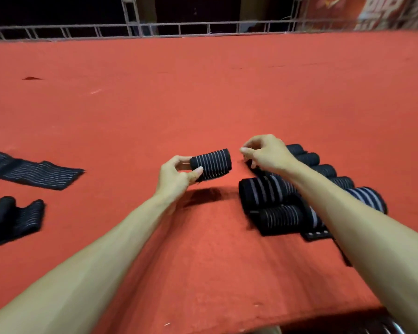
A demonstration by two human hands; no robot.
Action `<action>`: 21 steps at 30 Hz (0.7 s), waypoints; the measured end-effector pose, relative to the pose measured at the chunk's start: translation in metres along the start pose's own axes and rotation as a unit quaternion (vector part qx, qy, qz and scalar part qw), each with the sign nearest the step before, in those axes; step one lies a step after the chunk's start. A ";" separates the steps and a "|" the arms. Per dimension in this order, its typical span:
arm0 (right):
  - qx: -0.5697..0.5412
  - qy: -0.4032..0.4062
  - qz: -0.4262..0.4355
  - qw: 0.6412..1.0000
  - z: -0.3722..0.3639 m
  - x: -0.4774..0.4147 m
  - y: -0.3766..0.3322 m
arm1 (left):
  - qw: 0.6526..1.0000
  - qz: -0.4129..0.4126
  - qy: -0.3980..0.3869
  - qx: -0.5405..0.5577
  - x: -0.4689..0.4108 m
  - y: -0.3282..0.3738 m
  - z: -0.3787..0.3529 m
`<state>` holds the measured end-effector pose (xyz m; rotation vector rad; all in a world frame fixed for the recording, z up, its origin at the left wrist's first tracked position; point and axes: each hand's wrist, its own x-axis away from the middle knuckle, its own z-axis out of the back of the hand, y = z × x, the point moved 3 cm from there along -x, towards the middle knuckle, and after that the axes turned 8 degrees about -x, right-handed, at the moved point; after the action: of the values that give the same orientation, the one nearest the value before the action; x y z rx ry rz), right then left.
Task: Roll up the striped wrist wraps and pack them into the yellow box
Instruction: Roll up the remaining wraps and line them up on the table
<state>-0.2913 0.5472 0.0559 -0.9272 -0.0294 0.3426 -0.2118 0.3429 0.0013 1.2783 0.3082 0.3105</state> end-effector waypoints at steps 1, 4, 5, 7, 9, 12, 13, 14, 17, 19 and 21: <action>-0.006 0.026 -0.009 1.000 0.007 -0.004 0.012 | 1.000 0.013 -0.007 0.004 -0.006 -0.001 -0.010; -0.015 0.056 -0.043 0.997 0.019 -0.011 0.041 | 0.998 0.051 -0.029 0.016 -0.022 -0.008 -0.042; -0.013 0.057 -0.050 0.997 0.021 -0.013 0.050 | 0.997 0.064 -0.038 0.019 -0.026 -0.013 -0.053; -0.020 0.050 -0.055 0.997 0.020 -0.016 0.059 | 0.995 0.081 -0.050 0.017 -0.027 -0.021 -0.066; -0.025 0.052 -0.060 0.997 0.020 -0.019 0.065 | 0.995 0.080 -0.063 0.003 -0.030 -0.028 -0.079; -0.020 0.050 -0.059 0.997 0.020 -0.020 0.069 | 0.994 0.062 -0.077 -0.038 -0.032 -0.028 -0.088; -0.017 0.045 -0.058 0.997 0.020 -0.019 0.069 | 0.993 0.051 -0.079 -0.065 -0.032 -0.027 -0.090; -0.012 0.038 -0.057 0.998 0.019 -0.018 0.068 | 0.992 0.042 -0.079 -0.087 -0.032 -0.027 -0.092; 0.010 0.027 -0.055 0.998 0.017 -0.012 0.064 | 0.989 0.046 -0.093 -0.101 -0.029 -0.026 -0.091; 0.023 0.025 -0.043 0.998 0.013 -0.007 0.053 | 0.987 0.046 -0.106 -0.110 -0.027 -0.023 -0.084; 0.036 0.028 -0.024 0.999 0.007 -0.003 0.039 | 0.984 0.040 -0.116 -0.127 -0.022 -0.015 -0.071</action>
<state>-0.3058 0.5732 0.0299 -0.8633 0.0126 0.2710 -0.2587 0.3934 -0.0306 1.0636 0.0161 0.2574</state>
